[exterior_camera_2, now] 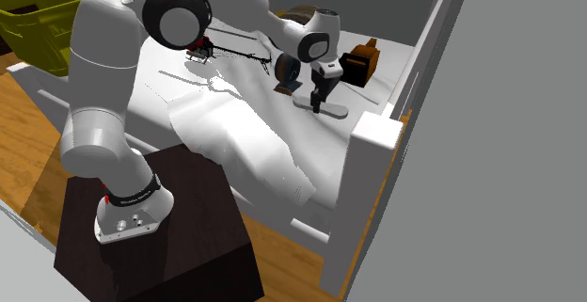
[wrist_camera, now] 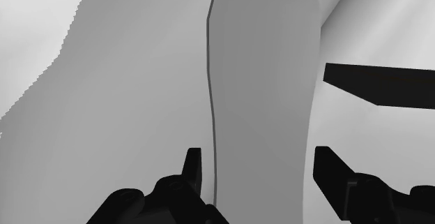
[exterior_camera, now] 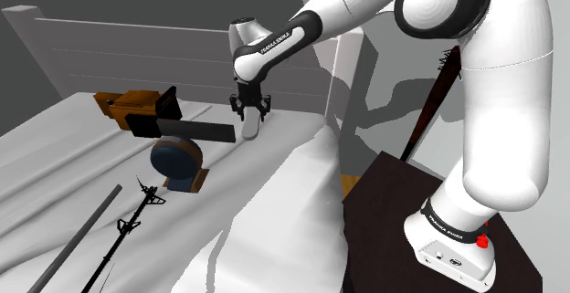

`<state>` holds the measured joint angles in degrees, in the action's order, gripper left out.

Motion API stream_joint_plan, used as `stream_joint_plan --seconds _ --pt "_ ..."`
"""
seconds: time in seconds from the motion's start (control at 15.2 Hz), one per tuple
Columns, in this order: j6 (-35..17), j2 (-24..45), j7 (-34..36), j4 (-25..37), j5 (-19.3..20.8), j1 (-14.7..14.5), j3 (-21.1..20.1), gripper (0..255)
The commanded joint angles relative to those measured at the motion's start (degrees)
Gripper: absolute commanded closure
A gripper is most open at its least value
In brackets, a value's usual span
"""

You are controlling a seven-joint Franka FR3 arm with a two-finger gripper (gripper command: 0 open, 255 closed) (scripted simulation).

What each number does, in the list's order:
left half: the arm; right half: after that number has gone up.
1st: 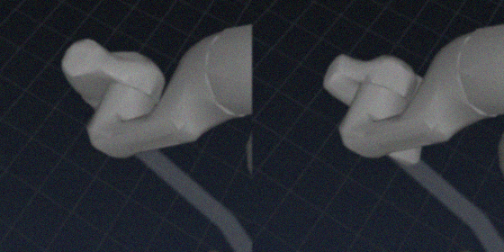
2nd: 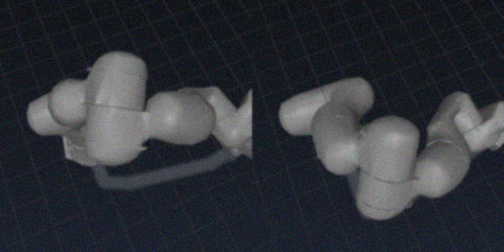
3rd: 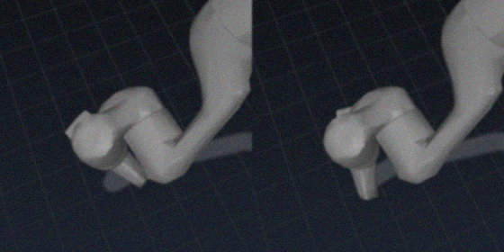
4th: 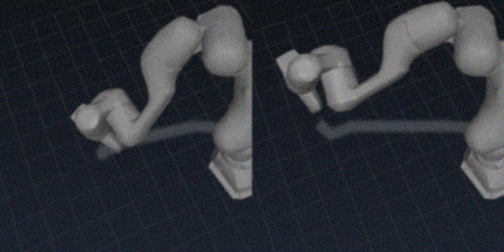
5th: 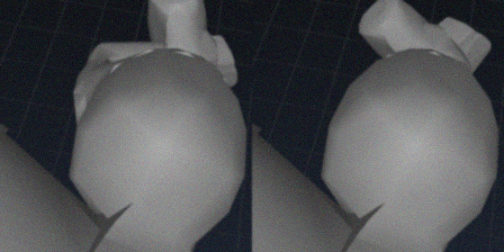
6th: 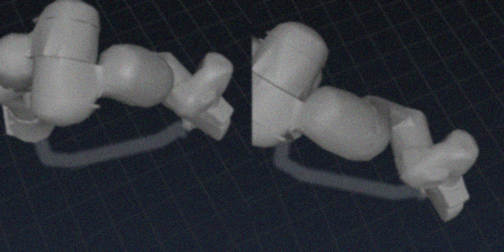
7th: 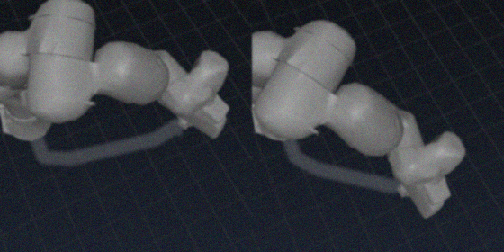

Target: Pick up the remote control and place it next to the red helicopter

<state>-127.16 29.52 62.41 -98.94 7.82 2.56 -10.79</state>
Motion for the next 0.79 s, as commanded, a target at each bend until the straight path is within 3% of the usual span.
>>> stream_joint_plan --seconds 0.0,0.73 --pt "1.25 -0.78 -0.28 0.5 -0.24 0.16 -0.11 255" --pt "7.98 -4.74 -1.02 3.35 -1.3 0.46 -0.66 255"
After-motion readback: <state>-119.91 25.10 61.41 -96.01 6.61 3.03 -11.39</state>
